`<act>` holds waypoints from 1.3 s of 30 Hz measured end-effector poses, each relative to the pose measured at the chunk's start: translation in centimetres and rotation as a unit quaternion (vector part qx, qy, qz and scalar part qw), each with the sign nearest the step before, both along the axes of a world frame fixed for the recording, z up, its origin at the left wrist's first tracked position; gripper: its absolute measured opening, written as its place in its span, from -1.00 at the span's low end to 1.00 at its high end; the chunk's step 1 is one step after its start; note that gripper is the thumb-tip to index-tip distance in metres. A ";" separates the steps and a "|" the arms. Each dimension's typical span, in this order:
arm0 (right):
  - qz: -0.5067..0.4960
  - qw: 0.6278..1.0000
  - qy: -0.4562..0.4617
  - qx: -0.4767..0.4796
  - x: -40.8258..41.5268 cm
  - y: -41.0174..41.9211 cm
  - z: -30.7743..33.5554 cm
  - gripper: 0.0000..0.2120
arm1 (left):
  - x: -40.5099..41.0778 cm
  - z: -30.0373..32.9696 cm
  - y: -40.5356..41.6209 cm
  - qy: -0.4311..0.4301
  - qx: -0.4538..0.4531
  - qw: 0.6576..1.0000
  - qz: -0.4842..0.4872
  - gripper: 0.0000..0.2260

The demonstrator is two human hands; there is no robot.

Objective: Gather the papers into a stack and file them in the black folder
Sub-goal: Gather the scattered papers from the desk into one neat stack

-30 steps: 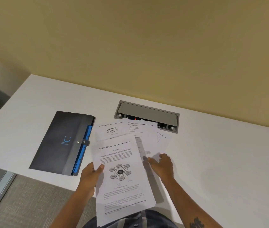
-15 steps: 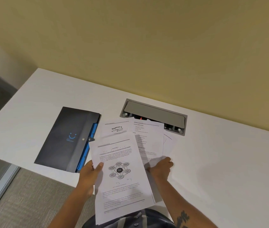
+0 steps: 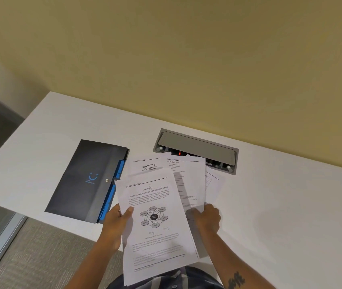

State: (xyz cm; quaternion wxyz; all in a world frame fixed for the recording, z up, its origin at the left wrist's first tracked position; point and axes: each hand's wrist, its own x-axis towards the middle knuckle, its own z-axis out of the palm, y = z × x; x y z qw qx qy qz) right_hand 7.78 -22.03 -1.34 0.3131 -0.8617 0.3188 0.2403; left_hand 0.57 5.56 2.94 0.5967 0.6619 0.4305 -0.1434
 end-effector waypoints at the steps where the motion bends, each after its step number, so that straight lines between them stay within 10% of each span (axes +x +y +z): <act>1: -0.001 1.000 -0.009 -0.004 0.0 -0.1 0.1 -0.56 | 0.0 0.1 0.0 -0.003 0.001 1.000 -0.005 -0.81; 20: -0.133 0.914 -0.091 0.372 -6.2 -6.2 1.8 -0.84 | 0.4 -0.9 0.0 0.009 -0.030 0.999 -0.007 -0.90; 39: -0.017 0.924 -0.031 0.380 -9.2 -3.4 5.3 -0.81 | -0.8 -1.0 -0.7 0.007 -0.063 0.998 -0.020 -0.72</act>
